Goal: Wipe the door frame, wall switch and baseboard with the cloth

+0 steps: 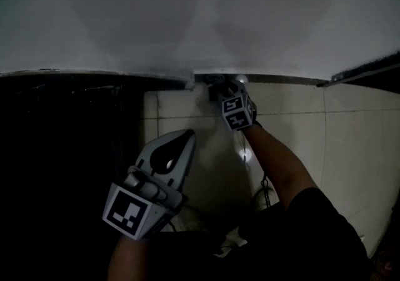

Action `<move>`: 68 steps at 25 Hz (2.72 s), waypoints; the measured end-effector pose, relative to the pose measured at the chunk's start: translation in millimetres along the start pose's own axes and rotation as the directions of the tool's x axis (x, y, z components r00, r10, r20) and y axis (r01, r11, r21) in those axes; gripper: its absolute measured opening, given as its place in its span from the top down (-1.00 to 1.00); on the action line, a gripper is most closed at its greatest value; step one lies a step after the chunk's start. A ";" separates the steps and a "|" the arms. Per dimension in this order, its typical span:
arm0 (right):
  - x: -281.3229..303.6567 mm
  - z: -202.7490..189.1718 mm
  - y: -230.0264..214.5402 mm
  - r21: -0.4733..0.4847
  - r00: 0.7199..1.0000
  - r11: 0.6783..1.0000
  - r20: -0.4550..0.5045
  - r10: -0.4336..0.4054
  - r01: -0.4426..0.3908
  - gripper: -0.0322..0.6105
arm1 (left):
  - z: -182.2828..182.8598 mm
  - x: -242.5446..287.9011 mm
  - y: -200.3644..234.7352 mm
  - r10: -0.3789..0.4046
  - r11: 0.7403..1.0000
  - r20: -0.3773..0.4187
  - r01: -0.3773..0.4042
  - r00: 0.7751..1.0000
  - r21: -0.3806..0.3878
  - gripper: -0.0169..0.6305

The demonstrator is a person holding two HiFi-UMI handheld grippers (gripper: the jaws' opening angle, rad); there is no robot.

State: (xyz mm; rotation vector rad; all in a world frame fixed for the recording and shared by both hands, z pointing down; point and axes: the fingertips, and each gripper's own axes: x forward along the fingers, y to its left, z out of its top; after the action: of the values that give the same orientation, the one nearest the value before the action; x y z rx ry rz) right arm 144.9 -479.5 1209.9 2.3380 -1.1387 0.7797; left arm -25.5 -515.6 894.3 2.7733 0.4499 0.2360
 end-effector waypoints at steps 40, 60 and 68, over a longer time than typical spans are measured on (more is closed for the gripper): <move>-84.3 -74.7 -189.3 -0.051 0.994 0.992 -0.010 -0.113 0.112 0.61 | 8.4 87.2 -154.6 -0.221 0.975 -0.030 0.222 0.975 0.032 0.94; -114.0 -144.3 -283.2 0.076 0.968 0.966 -0.064 -0.241 0.246 0.61 | -30.6 127.7 -160.4 -0.228 0.970 -0.130 0.237 0.965 0.055 0.94; -125.0 -158.9 -309.0 0.094 0.959 0.955 -0.068 -0.275 0.281 0.61 | -46.7 150.8 -170.0 -0.264 0.960 -0.156 0.275 0.952 0.059 0.94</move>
State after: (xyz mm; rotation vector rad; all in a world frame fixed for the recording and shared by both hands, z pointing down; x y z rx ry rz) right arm 284.0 -137.5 1209.8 2.4736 -0.7384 0.8083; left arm 58.4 -299.4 897.2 2.7397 0.8858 0.3648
